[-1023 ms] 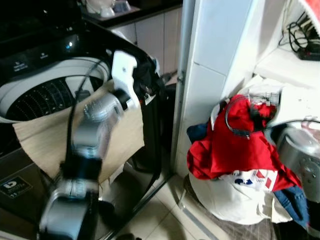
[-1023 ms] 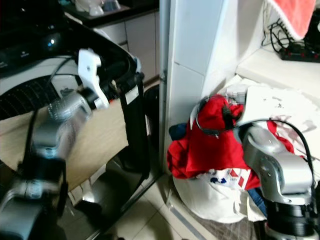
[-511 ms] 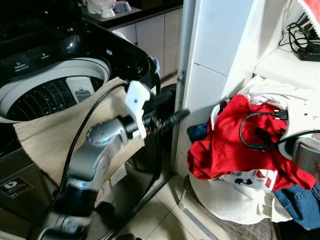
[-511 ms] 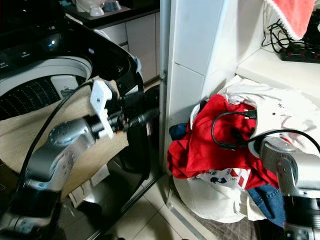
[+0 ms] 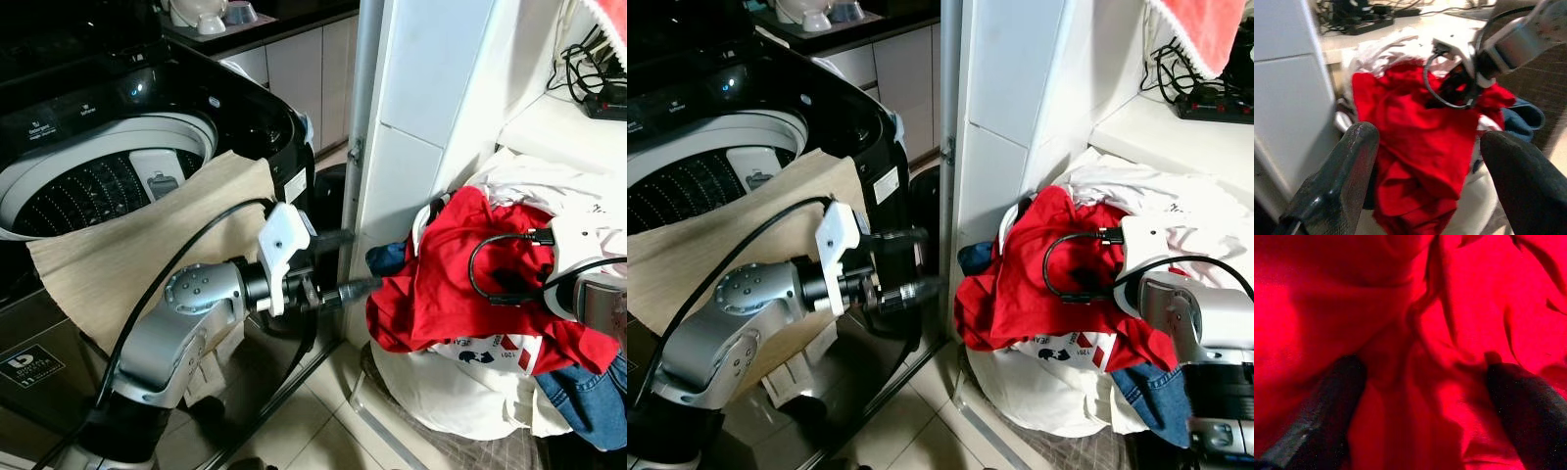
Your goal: Clothes washing
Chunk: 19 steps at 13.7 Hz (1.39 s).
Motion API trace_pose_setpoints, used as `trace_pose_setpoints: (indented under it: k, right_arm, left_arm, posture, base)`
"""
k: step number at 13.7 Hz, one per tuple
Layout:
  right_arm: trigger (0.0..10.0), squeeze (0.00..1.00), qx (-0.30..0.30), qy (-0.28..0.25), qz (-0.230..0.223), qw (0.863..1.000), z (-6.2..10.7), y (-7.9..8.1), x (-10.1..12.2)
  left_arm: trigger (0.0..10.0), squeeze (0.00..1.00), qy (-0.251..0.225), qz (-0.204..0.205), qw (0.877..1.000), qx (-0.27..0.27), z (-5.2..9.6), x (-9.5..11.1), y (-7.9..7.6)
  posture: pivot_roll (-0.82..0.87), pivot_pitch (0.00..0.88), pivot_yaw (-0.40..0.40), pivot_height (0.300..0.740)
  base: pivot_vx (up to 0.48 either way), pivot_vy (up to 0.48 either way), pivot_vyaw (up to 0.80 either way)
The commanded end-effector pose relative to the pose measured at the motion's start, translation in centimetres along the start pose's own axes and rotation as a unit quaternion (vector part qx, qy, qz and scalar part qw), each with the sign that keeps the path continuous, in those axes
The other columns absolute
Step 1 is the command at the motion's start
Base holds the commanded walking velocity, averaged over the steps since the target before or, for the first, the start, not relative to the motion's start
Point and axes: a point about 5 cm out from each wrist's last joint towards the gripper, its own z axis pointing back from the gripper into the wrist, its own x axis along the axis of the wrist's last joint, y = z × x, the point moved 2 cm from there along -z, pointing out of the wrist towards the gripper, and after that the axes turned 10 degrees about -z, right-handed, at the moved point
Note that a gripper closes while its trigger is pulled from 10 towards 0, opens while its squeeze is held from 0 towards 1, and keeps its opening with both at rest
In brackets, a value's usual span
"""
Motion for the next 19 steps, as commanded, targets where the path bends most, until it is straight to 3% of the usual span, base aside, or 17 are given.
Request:
trace_pose_setpoints:
  k: [1,5,19]
  right_arm:
    - [0.0,0.00,0.011,0.012,0.004,1.000,-0.25,0.63,-0.29]
    - [0.0,0.00,0.014,0.014,0.003,1.000,-0.42,0.34,-0.26]
    - [0.0,0.00,0.040,-0.005,-0.010,0.999,0.13,0.51,0.45]
  left_arm:
    - [10.0,0.00,-0.006,0.001,1.000,-0.022,0.09,0.41,-0.54]
    - [10.0,0.00,-0.002,0.008,0.999,-0.040,-0.25,0.28,-1.10]
    - [10.0,0.00,0.005,0.011,1.000,-0.026,-0.11,0.18,-0.69]
  posture:
    - [-0.09,0.000,0.034,0.740]
    - [-0.10,0.000,0.042,0.740]
    - [-0.10,0.000,0.044,0.740]
  base:
    - [0.000,0.000,0.00]
    - [0.000,0.000,0.00]
    - [0.000,0.000,0.00]
